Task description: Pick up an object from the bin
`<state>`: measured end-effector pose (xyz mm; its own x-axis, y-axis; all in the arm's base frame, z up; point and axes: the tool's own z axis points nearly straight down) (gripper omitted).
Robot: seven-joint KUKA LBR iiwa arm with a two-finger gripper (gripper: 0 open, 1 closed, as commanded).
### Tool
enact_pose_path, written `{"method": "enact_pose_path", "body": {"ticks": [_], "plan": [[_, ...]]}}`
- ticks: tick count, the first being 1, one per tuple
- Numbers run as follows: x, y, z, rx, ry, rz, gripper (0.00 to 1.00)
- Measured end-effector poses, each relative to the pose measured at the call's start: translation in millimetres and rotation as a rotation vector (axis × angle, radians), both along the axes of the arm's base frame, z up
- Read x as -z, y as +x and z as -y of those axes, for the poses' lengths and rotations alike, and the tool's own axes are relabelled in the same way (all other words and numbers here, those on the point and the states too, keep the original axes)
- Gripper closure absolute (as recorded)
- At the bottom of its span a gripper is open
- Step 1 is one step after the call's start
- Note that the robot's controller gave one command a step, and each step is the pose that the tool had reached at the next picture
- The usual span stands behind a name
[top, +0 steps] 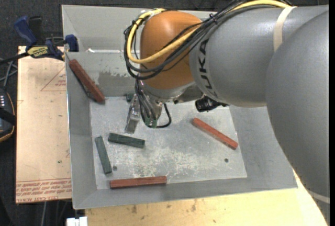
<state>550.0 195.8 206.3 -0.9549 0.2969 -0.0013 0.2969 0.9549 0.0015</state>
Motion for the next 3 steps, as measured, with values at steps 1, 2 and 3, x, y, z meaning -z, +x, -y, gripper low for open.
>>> {"method": "enact_pose_path", "body": {"ticks": [1, 2, 3], "plan": [[0.0, 0.0, 0.1, 0.001, 0.000, 0.000, 0.00], [0.0, 0.0, 0.2, 0.001, 0.000, 0.000, 0.00], [49.9, -13.1, 8.0, 0.035, 0.002, 0.005, 0.00]]}}
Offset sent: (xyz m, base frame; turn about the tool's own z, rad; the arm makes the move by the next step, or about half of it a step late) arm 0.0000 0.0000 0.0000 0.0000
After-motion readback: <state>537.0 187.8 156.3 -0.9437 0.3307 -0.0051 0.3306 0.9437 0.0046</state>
